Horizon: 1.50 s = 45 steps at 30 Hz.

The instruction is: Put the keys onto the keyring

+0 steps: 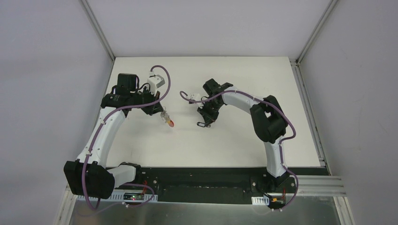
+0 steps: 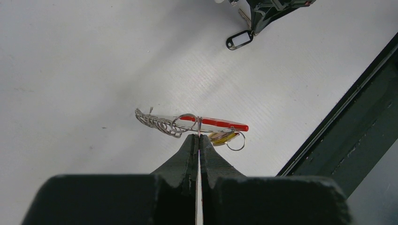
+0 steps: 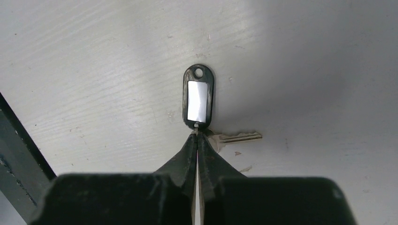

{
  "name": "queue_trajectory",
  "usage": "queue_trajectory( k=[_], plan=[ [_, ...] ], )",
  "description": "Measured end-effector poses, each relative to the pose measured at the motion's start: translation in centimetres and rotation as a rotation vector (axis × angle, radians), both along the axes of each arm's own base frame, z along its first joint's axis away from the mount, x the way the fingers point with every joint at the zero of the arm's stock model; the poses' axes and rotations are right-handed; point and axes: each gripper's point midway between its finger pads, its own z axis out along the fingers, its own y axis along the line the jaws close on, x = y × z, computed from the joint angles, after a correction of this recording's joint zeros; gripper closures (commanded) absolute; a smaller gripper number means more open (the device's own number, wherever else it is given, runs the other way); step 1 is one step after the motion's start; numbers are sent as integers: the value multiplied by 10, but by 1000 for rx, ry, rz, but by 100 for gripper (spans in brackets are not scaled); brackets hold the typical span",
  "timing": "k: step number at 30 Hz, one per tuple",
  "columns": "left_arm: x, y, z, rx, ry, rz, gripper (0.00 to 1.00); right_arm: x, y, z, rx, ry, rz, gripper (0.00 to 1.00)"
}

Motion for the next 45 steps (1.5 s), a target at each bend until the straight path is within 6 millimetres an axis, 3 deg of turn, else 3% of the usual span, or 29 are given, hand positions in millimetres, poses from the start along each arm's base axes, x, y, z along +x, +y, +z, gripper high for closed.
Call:
queue_trajectory(
  k=[5,12,20,27,37,45],
  plan=[
    [0,0,0,-1,0,-1,100,2,-1,10,29,5,-12,100],
    [2,-6,-2,-6,15,-20,100,4,5,53,142,-20,-33,100],
    [15,-41,10,-20,15,-129,100,2,7,111,269,-68,-53,100],
    [24,-74,27,-44,-9,-218,100,6,8,147,323,-107,-103,100],
    [32,-98,47,-173,-64,-241,100,18,-5,202,456,-131,-240,100],
    [21,-109,53,-188,-108,-282,100,18,-2,234,557,-103,-311,100]
  ],
)
